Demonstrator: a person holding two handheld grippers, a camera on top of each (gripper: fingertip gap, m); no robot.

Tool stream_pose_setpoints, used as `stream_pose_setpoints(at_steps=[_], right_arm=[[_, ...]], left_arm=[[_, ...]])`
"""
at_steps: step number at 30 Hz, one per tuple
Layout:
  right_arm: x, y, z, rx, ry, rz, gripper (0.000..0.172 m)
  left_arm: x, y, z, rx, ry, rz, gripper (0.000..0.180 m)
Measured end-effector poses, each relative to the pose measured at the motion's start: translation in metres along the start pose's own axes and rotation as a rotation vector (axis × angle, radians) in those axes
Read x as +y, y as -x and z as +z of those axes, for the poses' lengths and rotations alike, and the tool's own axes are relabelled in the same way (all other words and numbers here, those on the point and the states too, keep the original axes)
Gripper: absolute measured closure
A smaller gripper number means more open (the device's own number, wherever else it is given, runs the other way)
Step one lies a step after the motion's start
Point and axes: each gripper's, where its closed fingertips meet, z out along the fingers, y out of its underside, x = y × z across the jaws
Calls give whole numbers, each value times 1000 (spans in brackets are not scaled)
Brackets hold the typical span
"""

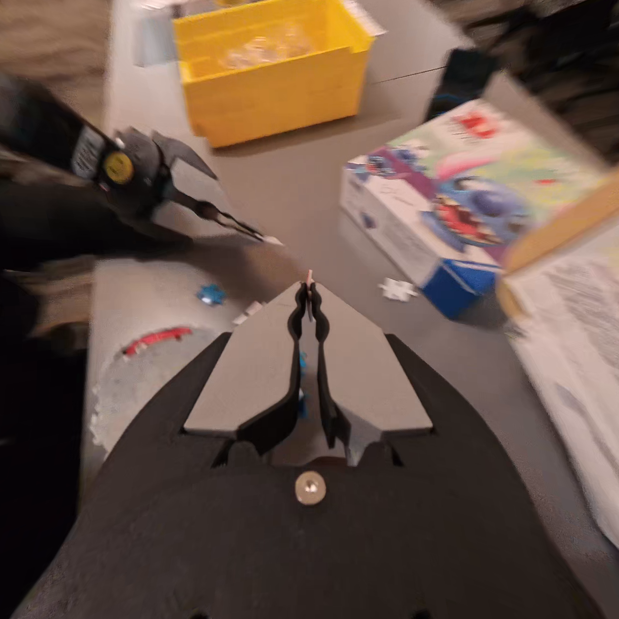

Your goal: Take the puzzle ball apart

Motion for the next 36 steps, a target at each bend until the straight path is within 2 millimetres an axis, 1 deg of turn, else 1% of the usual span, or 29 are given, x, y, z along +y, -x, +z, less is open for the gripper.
stream_pose_setpoints(at_steps=[1,2,3,5,7,8,9,10,11,12,14,15,17,18,19,20,22,24,25,26,27,28,30,31,32,33,34,35,36], right_arm=[[8,-7,-26,96,-3,-18,172],[20,-20,-54,209,4,-9,172],[36,-38,-84,332,23,19,172],[81,-81,-148,566,99,83,172],[141,-123,-207,790,264,146,172],[172,-139,-233,880,367,193,156],[198,-149,-254,950,450,247,136],[212,-151,-266,985,482,292,126],[213,-148,-267,982,449,313,127],[200,-138,-257,934,365,307,127],[154,-105,-220,762,168,247,131],[128,-84,-196,650,74,218,133],[79,-27,-140,333,-81,186,132],[61,2,-115,182,-122,169,131],[47,26,-94,67,-142,142,128],[36,43,-77,1,-154,110,129],[22,61,-49,-49,-158,44,131],[18,72,-26,-78,-131,-3,134],[16,76,-17,-89,-122,-19,138],[15,81,-10,-106,-115,-41,146],[14,83,-6,-105,-117,-66,162],[13,83,-4,-88,-119,-90,169],[14,86,-3,-86,-107,-110,172],[16,83,-7,-64,-99,-107,172],[19,76,-14,-26,-88,-103,172],[23,68,-26,28,-81,-99,172],[28,54,-43,102,-74,-94,172],[35,34,-66,198,-58,-78,172],[46,8,-94,315,-29,-49,172]], left_arm=[[-4,-2,-2,44,-30,-60,180],[-8,-3,-4,75,-66,-112,180],[-13,-4,-6,105,-98,-148,180],[-22,-18,-10,235,-140,-202,180],[-29,-24,-8,295,-151,-250,180],[-34,-30,-7,347,-152,-262,180],[-43,-32,-7,369,-170,-268,180],[-51,-31,-5,366,-189,-268,180],[-59,-33,-4,381,-198,-270,180],[-68,-38,-5,423,-209,-276,180],[-87,-43,-5,469,-264,-283,180],[-95,-46,-4,488,-285,-286,180],[-105,-56,-2,559,-311,-284,180],[-110,-60,-2,577,-331,-282,180],[-114,-65,-2,604,-351,-276,180],[-116,-69,-3,626,-361,-276,180],[-118,-75,-4,648,-357,-280,180],[-120,-73,-5,634,-377,-293,180],[-122,-75,-8,656,-389,-305,180],[-123,-76,-10,668,-397,-320,180],[-123,-74,-9,657,-393,-331,180],[-121,-72,-8,646,-386,-340,180],[-115,-65,-4,615,-359,-372,176],[-113,-63,-4,615,-350,-384,171],[-111,-59,-4,606,-345,-393,162],[-108,-53,-5,583,-338,-397,163],[-104,-45,-6,546,-323,-394,165],[-96,-36,-5,505,-287,-381,166],[-84,-30,-5,479,-230,-363,164]])
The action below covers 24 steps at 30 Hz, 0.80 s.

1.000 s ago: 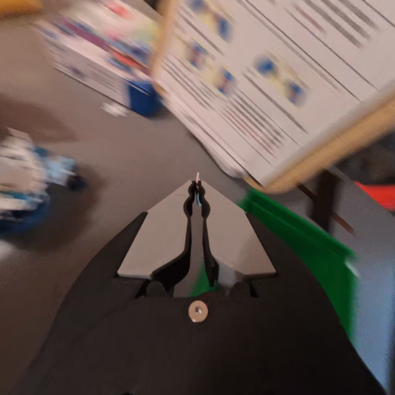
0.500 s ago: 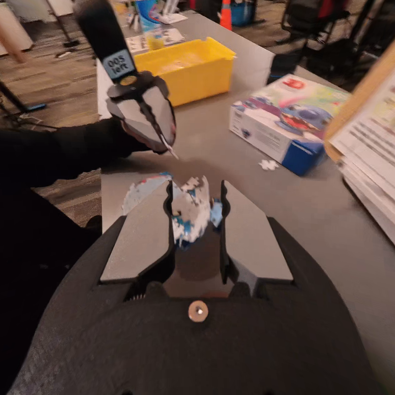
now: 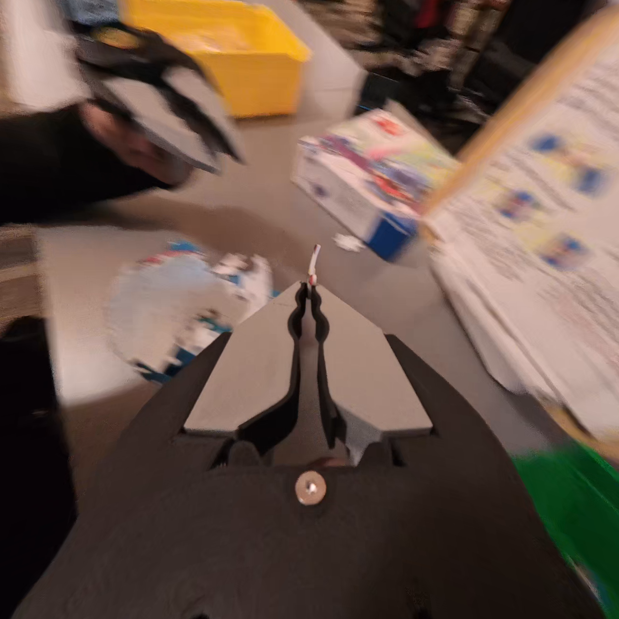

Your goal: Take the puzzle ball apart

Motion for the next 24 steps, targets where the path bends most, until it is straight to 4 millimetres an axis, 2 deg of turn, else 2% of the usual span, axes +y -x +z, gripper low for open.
stream_pose_setpoints(at_steps=[2,4,5,6,7,9,12,14,15,18,21,24], right_arm=[[41,-76,-42,257,124,74,172],[97,-136,-79,440,300,199,167],[121,-154,-94,503,375,260,148],[134,-165,-104,546,414,299,134],[136,-164,-105,548,403,311,132],[112,-134,-81,410,275,295,135],[74,-50,-19,16,118,330,136],[69,-3,21,-192,127,349,136],[71,12,38,-242,148,336,137],[76,25,75,-263,191,222,138],[73,31,94,-359,180,67,140],[81,49,104,-579,223,127,141]], left_arm=[[33,9,-10,-2,185,-50,157],[70,12,-18,25,354,-124,144],[82,16,-19,9,401,-140,142],[91,19,-20,-3,436,-141,142],[98,20,-20,-8,460,-138,141],[103,15,-19,17,474,-142,139],[95,7,-12,50,413,-164,139],[87,3,-5,67,354,-198,139],[83,3,-2,66,335,-201,138],[71,8,10,40,295,-180,137],[70,4,25,87,343,-180,130],[81,-1,44,155,407,-228,126]])
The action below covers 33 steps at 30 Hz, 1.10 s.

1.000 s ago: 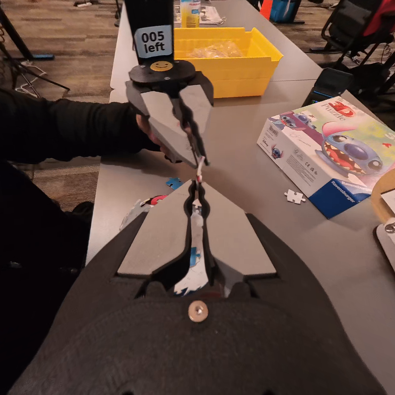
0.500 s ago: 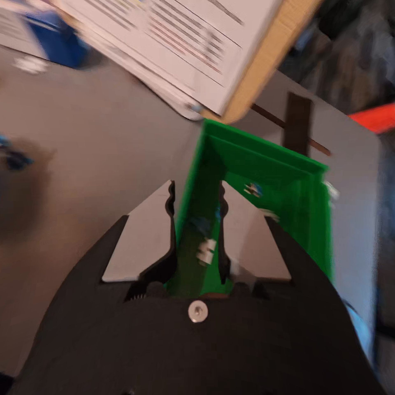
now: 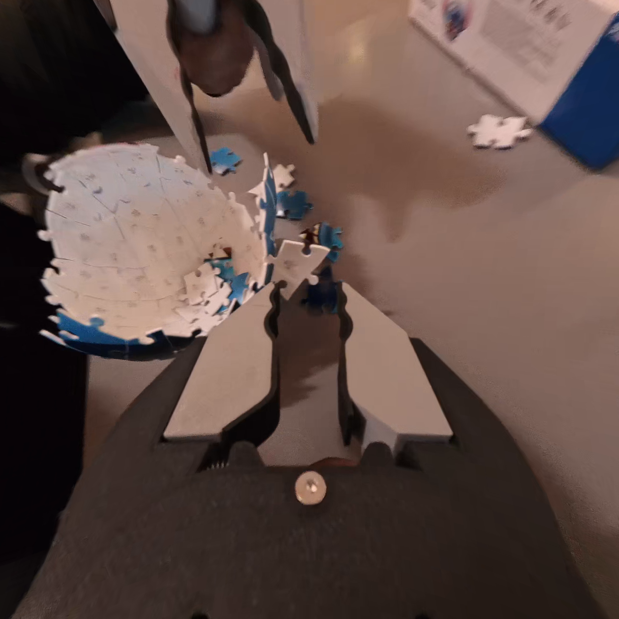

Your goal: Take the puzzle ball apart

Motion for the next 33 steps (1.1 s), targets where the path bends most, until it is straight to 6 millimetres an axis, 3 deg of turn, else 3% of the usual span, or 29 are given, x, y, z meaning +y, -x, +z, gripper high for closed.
stream_pose_setpoints(at_steps=[2,4,6,8,11,13,15,20,21,22,27,29,30,33], right_arm=[[-2,1,3,-82,-30,13,139],[-10,8,1,-184,-104,12,148],[-15,10,0,-274,-139,35,150],[-17,10,3,-362,-141,64,140],[-17,10,11,-446,-124,87,136],[-15,9,14,-464,-118,95,125],[-16,17,11,-539,-139,100,143],[-24,18,9,-527,-168,129,147],[-30,22,2,-551,-212,126,168],[-36,28,-8,-601,-256,132,172],[-42,24,-9,-555,-270,148,172],[-38,24,-3,-547,-238,167,147],[-35,24,0,-554,-227,166,143],[-30,36,8,-609,-194,157,152]], left_arm=[[3,-2,13,34,37,-4,126],[8,-6,22,64,69,17,130],[14,-9,29,88,113,28,149],[17,-11,34,95,136,55,172],[16,-14,37,78,131,118,180],[17,-15,36,59,134,154,180],[17,-15,34,49,127,172,180],[18,-18,29,45,127,179,180],[19,-21,26,61,129,187,180],[20,-21,24,61,130,217,180],[17,-21,22,53,100,205,180],[17,-21,22,40,97,237,180],[17,-22,22,35,98,243,180],[16,-22,23,37,92,238,180]])
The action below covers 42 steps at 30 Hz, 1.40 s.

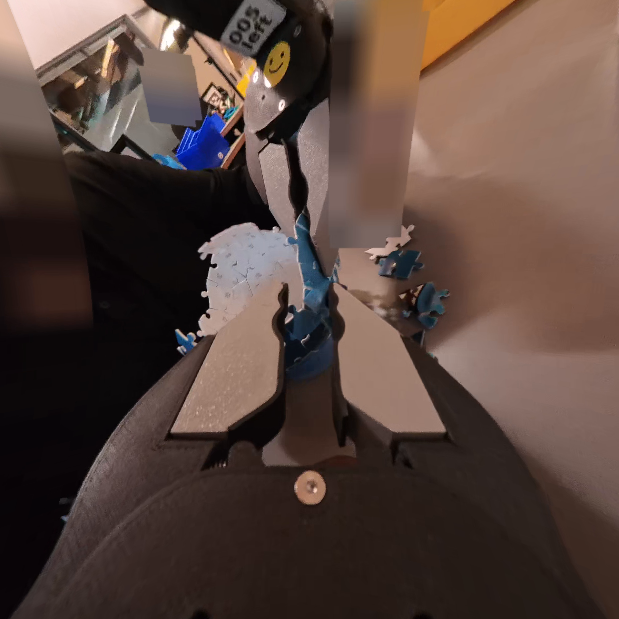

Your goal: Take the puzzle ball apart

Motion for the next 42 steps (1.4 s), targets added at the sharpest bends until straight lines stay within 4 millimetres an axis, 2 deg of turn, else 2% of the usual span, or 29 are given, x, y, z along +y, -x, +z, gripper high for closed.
stream_pose_setpoints(at_steps=[5,7,10,12,14,19,23,26,29,31,33,34,36,38,39,40,42], right_arm=[[-1,0,-1,22,-1,-38,172],[2,-1,-8,32,6,-38,172],[5,-13,-19,136,9,-47,172],[4,-11,-20,160,17,-82,172],[9,-14,-19,221,72,-167,142],[27,-19,-15,317,185,-372,137],[15,-14,-6,356,156,-503,149],[9,-8,-6,362,133,-533,161],[0,-19,-16,492,122,-551,168],[-17,-24,-36,624,71,-545,172],[-35,-10,-59,719,0,-523,172],[-43,-2,-79,834,-19,-518,172],[-49,15,-143,1196,-15,-519,172],[-35,44,-219,1539,26,-467,172],[-18,55,-251,1636,65,-394,172],[4,61,-278,1684,104,-288,172],[46,64,-319,1737,153,-61,170]], left_arm=[[1,-1,-1,2,1,4,180],[3,0,-3,-8,7,18,180],[1,0,-7,-10,-7,11,180],[1,0,-7,-8,-12,9,180],[1,0,-6,-10,-14,10,180],[0,0,-6,-13,-17,12,180],[0,-3,-3,6,-20,0,180],[0,-3,-3,6,-18,-1,180],[1,-2,-2,-4,-9,4,180],[1,-3,-3,4,-10,-4,180],[1,-3,-4,0,-6,-14,180],[1,-3,-4,-3,-3,-17,180],[1,-3,-4,-14,1,-11,180],[2,-3,-5,-21,9,-13,180],[2,-4,-5,-17,13,-17,178],[3,-5,-6,-10,17,-20,176],[5,-5,-8,-10,35,-24,172]])
